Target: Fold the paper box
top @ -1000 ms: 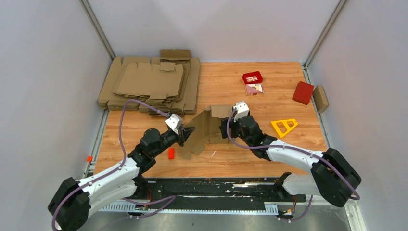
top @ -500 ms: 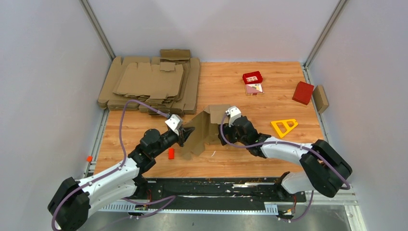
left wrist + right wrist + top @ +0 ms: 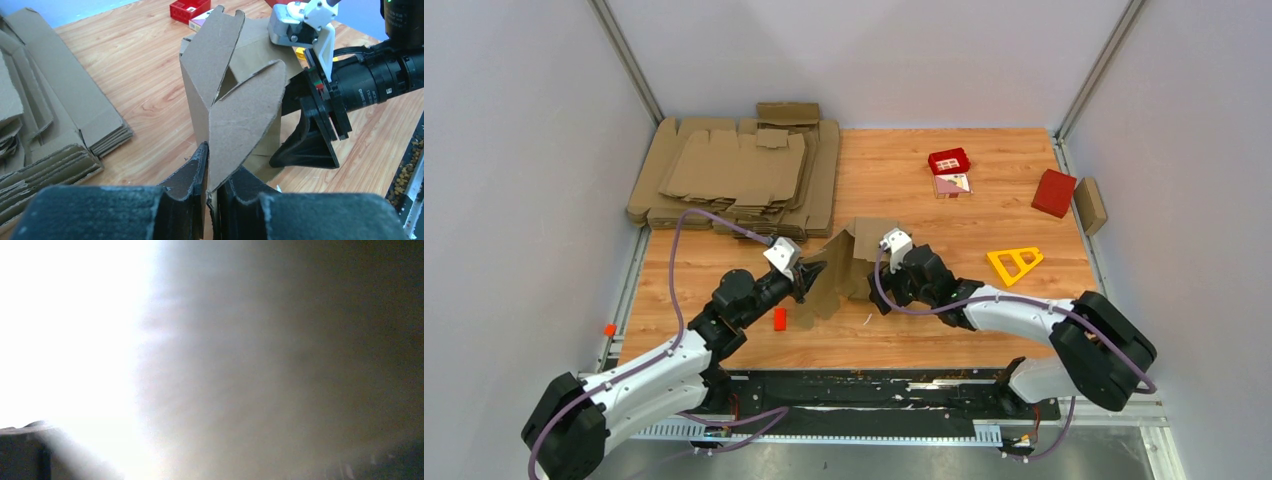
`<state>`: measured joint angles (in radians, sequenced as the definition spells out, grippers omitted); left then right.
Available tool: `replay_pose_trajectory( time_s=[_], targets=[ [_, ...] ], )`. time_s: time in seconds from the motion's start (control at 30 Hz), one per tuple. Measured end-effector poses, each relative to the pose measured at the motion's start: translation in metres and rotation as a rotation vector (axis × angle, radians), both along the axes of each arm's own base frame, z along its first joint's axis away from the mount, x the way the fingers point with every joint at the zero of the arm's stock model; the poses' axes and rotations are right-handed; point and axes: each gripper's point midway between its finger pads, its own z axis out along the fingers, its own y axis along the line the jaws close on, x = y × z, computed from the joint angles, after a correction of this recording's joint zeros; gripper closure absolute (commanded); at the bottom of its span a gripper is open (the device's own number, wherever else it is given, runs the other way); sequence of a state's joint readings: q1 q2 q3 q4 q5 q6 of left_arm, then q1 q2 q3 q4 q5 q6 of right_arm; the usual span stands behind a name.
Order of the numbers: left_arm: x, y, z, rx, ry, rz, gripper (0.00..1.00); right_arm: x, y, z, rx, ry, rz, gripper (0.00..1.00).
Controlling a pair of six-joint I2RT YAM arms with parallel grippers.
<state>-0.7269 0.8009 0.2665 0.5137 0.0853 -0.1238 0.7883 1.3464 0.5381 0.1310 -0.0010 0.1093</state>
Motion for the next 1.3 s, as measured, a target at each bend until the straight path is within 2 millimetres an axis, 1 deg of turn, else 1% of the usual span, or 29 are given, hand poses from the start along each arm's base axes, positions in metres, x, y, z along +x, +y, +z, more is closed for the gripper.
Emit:
replay_pose_trajectory(
  time_s=[0.2,0.37,0.43,0.53,0.6,0.73,0.83,0.9,0.93,0.97,1.0,1.2,1.27,1.3],
  targets=[
    [0.002,-0.002,-0.005,0.010,0.012,0.000,0.81,-0.005,0.012,-0.010,-0.069,0.003,0.036,0.16],
    [0.002,-0.003,-0.004,0.004,0.007,-0.002,0.81,-0.004,0.013,-0.012,-0.103,-0.009,0.033,0.17],
    [0.001,-0.004,-0.005,-0.004,0.006,-0.006,0.81,-0.004,0.012,-0.012,-0.105,-0.014,0.029,0.20],
    [-0.001,-0.008,-0.006,-0.028,0.012,-0.025,0.81,-0.005,0.011,-0.010,-0.096,-0.023,0.028,0.28],
    [-0.003,-0.013,-0.007,-0.050,0.018,-0.050,0.80,-0.005,0.009,-0.007,-0.090,-0.032,0.020,0.29],
    [-0.006,-0.021,-0.008,-0.076,0.021,-0.092,0.80,-0.001,0.007,-0.004,-0.065,-0.042,-0.015,0.35],
    [-0.007,-0.023,-0.008,-0.079,0.022,-0.104,0.80,0.000,0.004,-0.002,-0.041,-0.043,-0.038,0.43],
    [-0.007,-0.024,-0.008,-0.080,0.021,-0.105,0.80,0.002,0.001,0.000,-0.025,-0.045,-0.053,0.45],
    [-0.007,-0.024,-0.008,-0.080,0.021,-0.105,0.80,0.003,0.001,0.001,-0.016,-0.044,-0.059,0.43],
    [-0.007,-0.024,-0.008,-0.079,0.020,-0.105,0.80,0.003,0.001,0.001,-0.007,-0.042,-0.062,0.37],
    [-0.008,-0.024,-0.008,-0.079,0.019,-0.107,0.80,0.003,0.001,0.002,0.001,-0.039,-0.063,0.34],
    [-0.010,-0.025,-0.008,-0.075,0.017,-0.110,0.80,-0.008,0.007,0.007,0.079,-0.017,-0.014,0.29],
    [-0.010,-0.025,-0.008,-0.073,0.018,-0.110,0.80,-0.010,0.008,0.009,0.101,-0.011,-0.001,0.25],
    [-0.010,-0.025,-0.008,-0.072,0.017,-0.110,0.80,-0.011,0.009,0.009,0.107,-0.006,0.005,0.21]
  ],
)
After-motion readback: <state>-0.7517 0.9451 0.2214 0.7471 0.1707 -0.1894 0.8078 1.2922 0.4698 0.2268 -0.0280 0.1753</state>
